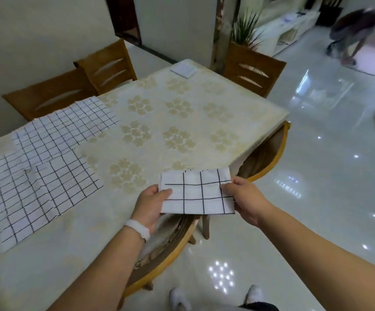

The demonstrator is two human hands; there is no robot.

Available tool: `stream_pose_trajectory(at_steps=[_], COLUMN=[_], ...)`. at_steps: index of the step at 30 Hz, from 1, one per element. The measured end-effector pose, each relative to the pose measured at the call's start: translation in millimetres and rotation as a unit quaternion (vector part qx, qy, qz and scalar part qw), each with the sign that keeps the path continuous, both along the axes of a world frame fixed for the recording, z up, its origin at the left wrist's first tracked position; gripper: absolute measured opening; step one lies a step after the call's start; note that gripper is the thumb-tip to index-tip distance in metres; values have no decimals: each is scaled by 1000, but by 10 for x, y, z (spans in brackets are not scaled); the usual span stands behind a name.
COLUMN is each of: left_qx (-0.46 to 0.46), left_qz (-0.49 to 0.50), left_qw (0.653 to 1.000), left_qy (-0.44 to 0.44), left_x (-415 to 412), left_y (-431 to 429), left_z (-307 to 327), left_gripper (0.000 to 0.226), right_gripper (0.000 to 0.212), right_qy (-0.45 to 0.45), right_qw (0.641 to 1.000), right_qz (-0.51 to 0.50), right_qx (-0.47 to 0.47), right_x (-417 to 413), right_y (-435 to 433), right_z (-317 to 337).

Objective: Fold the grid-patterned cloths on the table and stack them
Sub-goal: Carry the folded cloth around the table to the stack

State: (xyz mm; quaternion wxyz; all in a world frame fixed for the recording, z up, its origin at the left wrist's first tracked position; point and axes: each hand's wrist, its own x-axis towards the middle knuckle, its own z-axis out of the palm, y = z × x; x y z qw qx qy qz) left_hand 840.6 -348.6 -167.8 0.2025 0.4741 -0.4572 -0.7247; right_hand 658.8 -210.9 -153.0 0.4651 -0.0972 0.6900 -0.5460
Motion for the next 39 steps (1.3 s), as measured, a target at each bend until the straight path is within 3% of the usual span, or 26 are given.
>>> stream_pose_trajectory(at_steps=[22,31,39], left_qx=[-18,-29,-19], left_qz=[-135,-167,-212], left_qw=[990,985,977], left_qy=[-38,-26,-31], left_x=[-2975,-3735,-4687], left_y=[2099,2175,1779], left_z=[269,354,123], left_gripper=[14,11,22], right_gripper=[12,27,28], right_qy=[5,-20,-12], right_qw=[983,972,964], right_qz=[-178,-233,-267], right_qx=[-43,-27,-7], right_x=[-2479,-3029,-3856], right_y=[2507,2655,2297], right_z=[82,-2,-70])
